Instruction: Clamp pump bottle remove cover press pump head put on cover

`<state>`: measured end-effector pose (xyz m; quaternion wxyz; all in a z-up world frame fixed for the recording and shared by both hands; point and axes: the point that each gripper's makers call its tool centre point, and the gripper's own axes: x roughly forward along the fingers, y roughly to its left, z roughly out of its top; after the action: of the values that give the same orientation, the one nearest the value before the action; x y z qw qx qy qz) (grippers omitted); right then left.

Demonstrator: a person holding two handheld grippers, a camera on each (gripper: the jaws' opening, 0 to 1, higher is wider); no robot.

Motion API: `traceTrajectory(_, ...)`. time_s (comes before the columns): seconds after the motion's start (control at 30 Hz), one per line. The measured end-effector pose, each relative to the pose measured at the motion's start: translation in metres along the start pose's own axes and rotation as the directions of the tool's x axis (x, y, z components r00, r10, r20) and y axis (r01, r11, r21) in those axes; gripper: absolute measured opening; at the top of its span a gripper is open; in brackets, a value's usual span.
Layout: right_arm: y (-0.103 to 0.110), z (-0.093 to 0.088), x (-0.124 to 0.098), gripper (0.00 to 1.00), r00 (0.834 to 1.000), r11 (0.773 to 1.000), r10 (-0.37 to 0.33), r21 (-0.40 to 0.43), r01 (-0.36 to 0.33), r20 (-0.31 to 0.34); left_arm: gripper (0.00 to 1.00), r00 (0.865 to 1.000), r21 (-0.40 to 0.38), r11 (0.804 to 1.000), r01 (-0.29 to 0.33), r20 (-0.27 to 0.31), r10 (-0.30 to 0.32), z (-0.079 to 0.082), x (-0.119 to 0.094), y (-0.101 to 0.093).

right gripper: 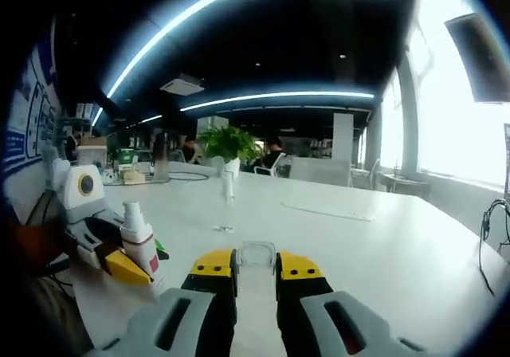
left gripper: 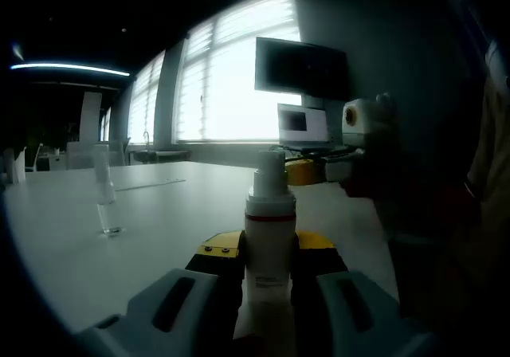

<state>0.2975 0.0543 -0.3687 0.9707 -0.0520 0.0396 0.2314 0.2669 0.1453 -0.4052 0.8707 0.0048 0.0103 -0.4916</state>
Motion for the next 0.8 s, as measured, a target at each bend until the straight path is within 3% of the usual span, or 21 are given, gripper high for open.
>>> traceTrajectory(0.8,0.022,0.047,-0.010,0.14,0.994,0.999,0.043,-0.012,-0.042,0.103,0.13,1.000,-0.001,1.000,0.001,0.000,-0.001,0.000,0.000,0.001)
